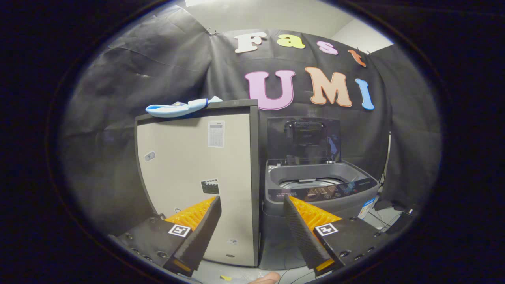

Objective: Put the clothes into the washing machine and then close the washing machine lid.

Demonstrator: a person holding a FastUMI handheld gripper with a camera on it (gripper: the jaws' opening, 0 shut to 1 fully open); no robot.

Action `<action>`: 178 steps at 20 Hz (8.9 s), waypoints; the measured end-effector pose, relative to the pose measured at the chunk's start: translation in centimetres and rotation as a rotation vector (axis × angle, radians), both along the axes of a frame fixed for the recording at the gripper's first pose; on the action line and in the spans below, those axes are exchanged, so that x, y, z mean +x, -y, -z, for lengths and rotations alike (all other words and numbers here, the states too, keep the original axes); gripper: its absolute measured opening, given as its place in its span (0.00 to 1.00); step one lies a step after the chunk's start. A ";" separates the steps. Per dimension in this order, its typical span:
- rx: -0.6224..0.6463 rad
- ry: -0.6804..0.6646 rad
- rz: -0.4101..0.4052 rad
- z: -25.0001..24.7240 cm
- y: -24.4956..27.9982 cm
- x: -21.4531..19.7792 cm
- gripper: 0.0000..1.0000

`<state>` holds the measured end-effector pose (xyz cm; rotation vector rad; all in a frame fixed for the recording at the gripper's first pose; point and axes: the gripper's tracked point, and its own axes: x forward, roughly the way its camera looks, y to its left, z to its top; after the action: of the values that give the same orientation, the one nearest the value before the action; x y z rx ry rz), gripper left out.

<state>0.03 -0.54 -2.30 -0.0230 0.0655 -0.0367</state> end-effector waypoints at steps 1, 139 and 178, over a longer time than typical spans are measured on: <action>0.009 0.006 0.001 -0.4 -0.2 0.1 0.99; -0.017 -0.522 0.245 5.9 23.1 27.5 1.00; -0.148 0.024 0.107 -25.2 19.8 45.8 0.97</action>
<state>45.87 -20.34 22.93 -0.1667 0.0396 -0.1484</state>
